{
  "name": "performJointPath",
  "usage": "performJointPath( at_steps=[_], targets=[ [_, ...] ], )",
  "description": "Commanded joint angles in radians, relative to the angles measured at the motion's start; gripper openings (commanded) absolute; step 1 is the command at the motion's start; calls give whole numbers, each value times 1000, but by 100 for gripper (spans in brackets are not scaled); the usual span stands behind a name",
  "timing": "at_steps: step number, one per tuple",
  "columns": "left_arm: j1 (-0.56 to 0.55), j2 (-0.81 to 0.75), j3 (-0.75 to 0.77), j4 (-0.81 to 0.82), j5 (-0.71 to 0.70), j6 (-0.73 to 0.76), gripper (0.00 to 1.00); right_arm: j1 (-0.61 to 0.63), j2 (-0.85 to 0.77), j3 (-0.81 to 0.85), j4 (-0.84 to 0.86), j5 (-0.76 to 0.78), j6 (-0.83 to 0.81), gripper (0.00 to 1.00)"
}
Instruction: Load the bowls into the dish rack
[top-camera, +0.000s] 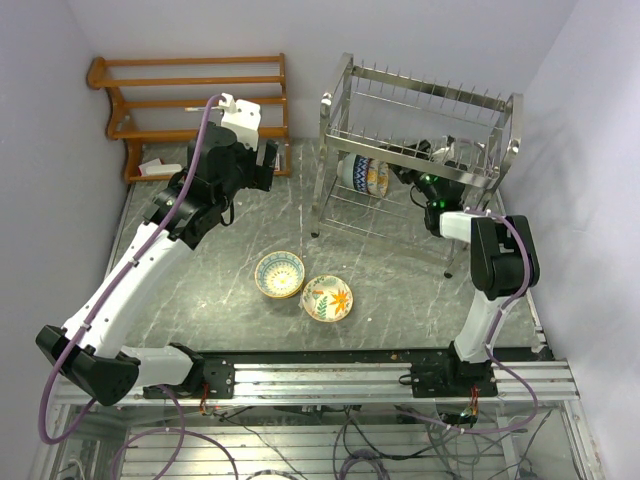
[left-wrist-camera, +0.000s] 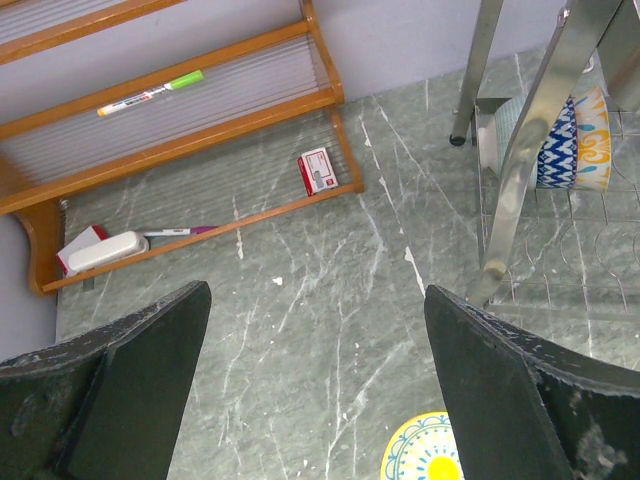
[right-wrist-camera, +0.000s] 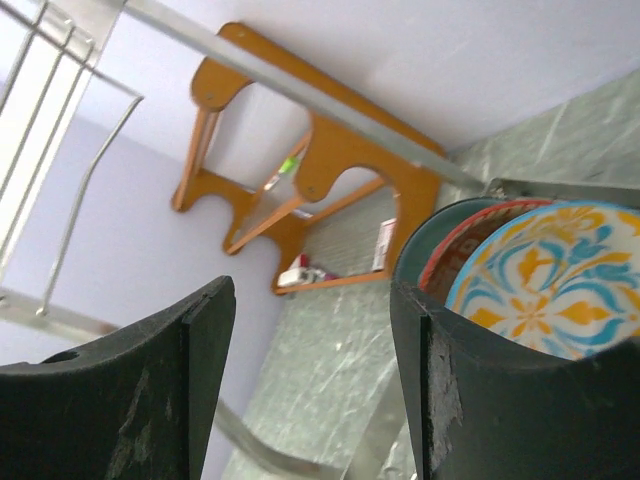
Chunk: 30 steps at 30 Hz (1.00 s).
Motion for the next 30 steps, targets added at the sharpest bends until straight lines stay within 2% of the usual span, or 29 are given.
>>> performJointPath(
  at_steps=[1,9,14,18,24,30],
  targets=[
    [-7,-32,37,38,22,-18,99,-4,-57,-68,141,-93,130,63],
    [-7,-73,7,38,34,-31,99,34,-205,-274,197,-208,198,62],
    [-8,-102,-13,33,31,-34,99,119,-303,-338,50,-285,147,62],
    [-8,-122,-19,26,26,-31,99,185,-384,-434,-8,-263,147,62],
    [-7,-148,-30,25,20,-27,99,261,-594,-553,-239,-169,81,62],
    [-10,-166,-38,19,22,-42,99,374,-763,-462,-762,-58,-144,63]
  ],
)
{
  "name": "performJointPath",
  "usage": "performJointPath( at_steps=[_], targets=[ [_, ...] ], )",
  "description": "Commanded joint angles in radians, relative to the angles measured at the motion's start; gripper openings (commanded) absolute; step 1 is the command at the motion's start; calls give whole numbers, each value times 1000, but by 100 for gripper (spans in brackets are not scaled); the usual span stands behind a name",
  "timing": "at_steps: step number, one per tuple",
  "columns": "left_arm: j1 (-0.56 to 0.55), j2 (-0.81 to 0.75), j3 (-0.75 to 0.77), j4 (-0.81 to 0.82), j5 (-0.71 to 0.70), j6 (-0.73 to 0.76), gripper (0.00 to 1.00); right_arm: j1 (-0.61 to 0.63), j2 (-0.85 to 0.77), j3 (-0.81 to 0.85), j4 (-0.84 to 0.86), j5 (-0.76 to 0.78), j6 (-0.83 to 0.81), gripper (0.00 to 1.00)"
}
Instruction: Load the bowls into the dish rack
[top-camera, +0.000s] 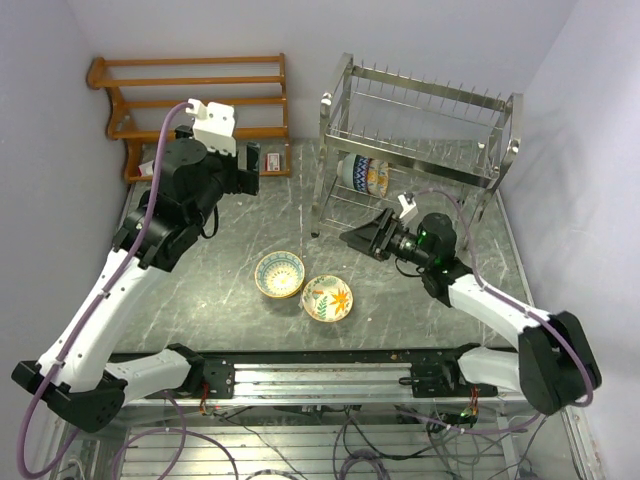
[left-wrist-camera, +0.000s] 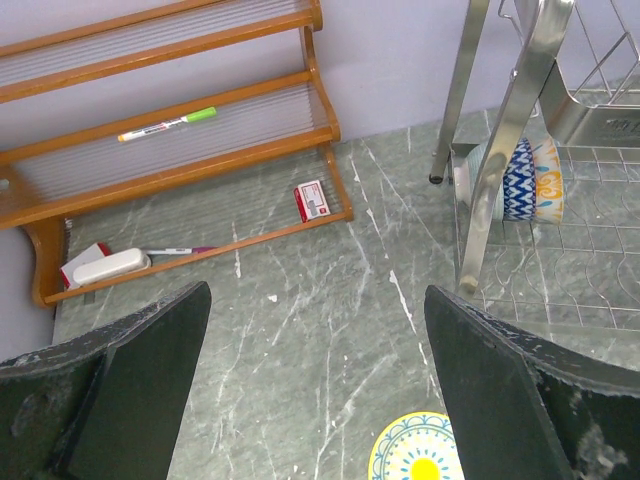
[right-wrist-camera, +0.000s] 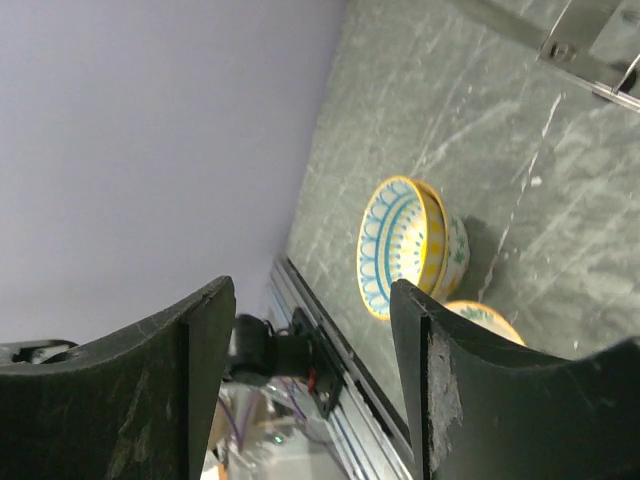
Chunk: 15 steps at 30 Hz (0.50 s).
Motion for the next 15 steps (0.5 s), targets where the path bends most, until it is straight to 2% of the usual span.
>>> performJointPath(
  at_steps=[1,8,15],
  targets=[
    [-9,-24,-11,15,8,-24,99,91,-99,90,-467,118,-206,63],
    [-8,-20,6,-8,3,-52,99,224,-176,139,-796,262,-316,63],
    [-9,-13,54,-53,-2,-100,99,435,-104,279,-1010,438,-405,63]
  ],
)
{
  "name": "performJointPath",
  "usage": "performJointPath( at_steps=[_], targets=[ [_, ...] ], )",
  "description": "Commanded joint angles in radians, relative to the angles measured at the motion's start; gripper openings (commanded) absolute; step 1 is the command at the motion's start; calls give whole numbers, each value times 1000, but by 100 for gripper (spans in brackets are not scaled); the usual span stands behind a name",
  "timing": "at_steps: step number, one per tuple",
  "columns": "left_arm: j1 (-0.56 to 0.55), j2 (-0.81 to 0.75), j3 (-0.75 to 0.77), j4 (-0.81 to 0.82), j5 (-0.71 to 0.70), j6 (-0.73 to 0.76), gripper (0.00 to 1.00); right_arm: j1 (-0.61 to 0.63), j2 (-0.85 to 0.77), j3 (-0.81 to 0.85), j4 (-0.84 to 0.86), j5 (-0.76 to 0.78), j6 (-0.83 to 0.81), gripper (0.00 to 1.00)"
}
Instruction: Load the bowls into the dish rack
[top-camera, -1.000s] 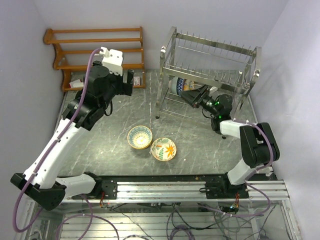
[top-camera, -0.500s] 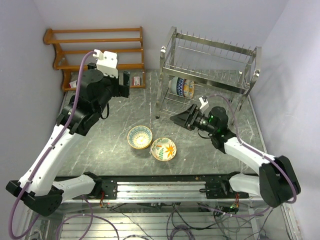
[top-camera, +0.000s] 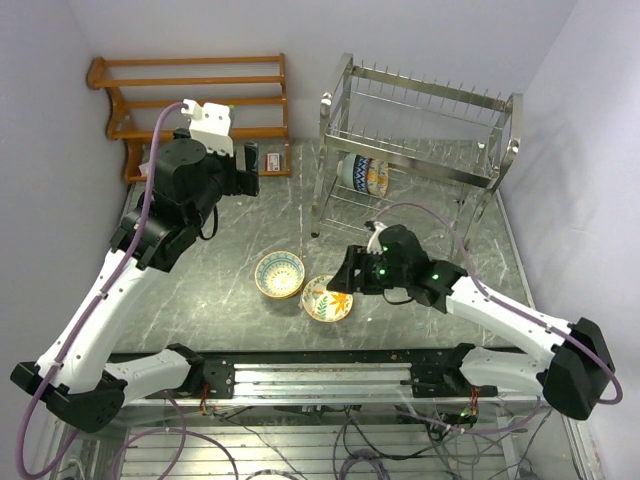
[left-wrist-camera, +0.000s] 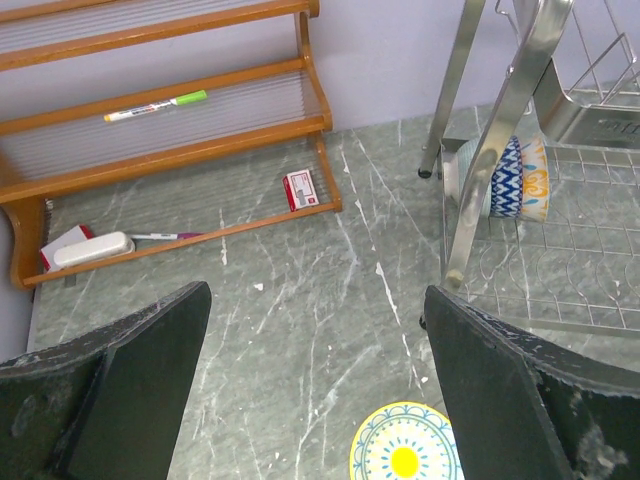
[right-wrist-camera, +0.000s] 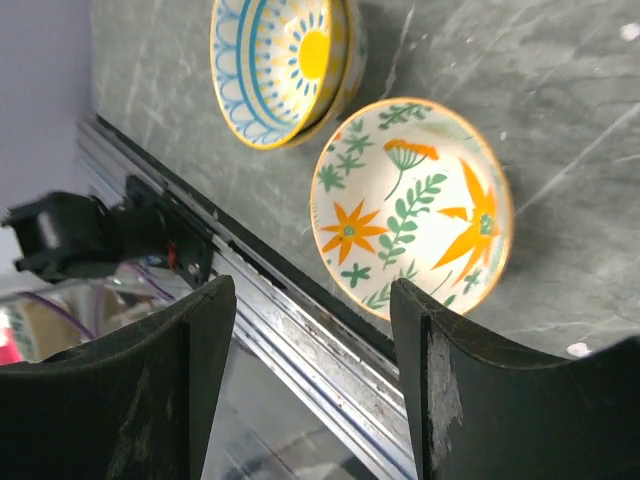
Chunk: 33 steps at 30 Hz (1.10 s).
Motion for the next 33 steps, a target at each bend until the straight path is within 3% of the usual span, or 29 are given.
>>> performJointPath(
  at_steps=[1,9,24,28,33],
  targets=[
    [-8,-10,48,-22,-5,-45,99,139,62,138,-203,166,-107,63],
    [-7,-44,63,-84,-57,-60,99,338,260,296,-290,270,-218,63],
    [-7,-141,80,-193,-174,-46,99,410,521,408,-288,362,-292,64],
    [-7,-165,65,-205,-198,-38,99,429,560,401,-286,425,-284,58],
    [-7,-181,55,-223,-215,-21,99,434,582,399,-284,466,-273,39]
  ],
)
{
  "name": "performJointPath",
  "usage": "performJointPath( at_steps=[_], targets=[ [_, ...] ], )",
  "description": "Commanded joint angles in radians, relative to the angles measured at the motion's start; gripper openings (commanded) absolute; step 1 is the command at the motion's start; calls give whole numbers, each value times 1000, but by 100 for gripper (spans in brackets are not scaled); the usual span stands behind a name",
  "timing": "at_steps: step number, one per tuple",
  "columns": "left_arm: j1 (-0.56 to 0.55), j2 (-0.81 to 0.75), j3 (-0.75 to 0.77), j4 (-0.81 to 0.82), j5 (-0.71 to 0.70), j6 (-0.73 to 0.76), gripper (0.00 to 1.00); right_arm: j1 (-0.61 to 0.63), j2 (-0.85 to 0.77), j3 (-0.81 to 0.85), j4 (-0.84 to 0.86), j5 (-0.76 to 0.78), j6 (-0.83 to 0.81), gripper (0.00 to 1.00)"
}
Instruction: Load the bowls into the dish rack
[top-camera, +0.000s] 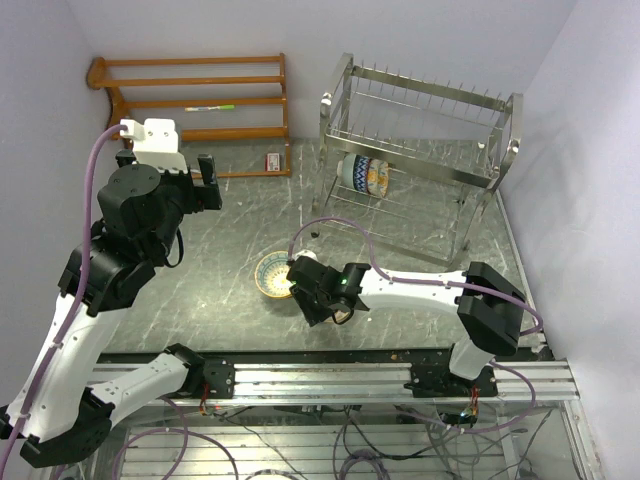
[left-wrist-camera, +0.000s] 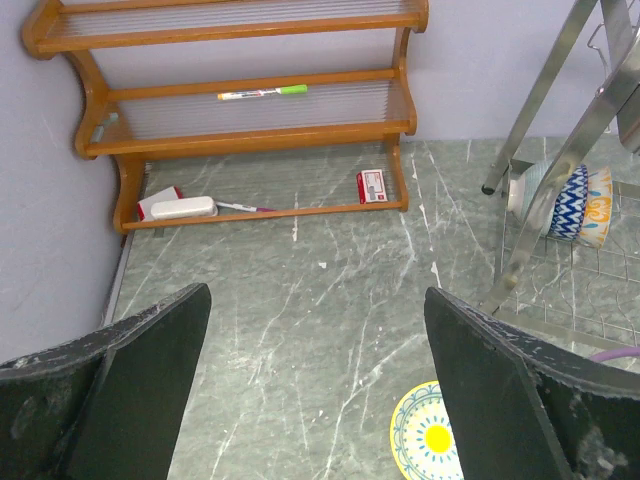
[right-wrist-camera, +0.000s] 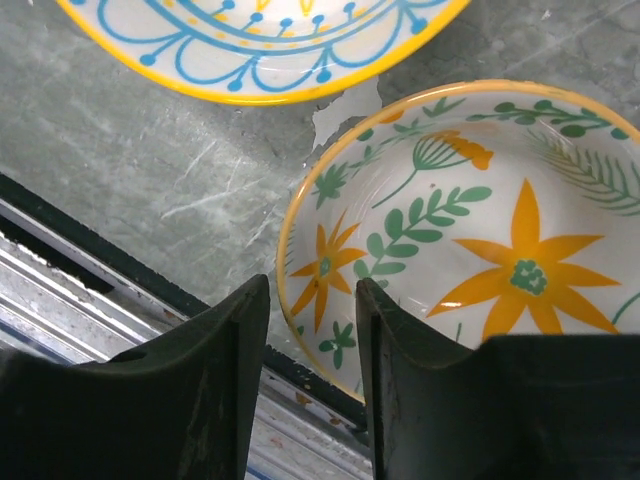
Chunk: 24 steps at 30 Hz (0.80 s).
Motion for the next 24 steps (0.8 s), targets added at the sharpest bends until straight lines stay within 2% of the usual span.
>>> performJointPath(
  at_steps=[1,3,12,17,21,24],
  targets=[
    [-7,-21,-2,-28,-37,25,99,8,9,8,13,67,0,34],
    [-6,-29,-11,-27,-41,30,99,11,18,12,6,73,4,28],
    [-6,-39,-48,-13,-27,43,99,33,60,10,-13,111,8,27],
    [-6,-42,-53,-4,-28,56,99,41,25,33,-40,162,21,0],
    [-6,-40,-45,9,-26,60,99,35,-75,24,-26,188,42,0],
    [-7,-36,-35,17,-23,62,99,-5,-178,-5,32,101,54,0]
  ],
)
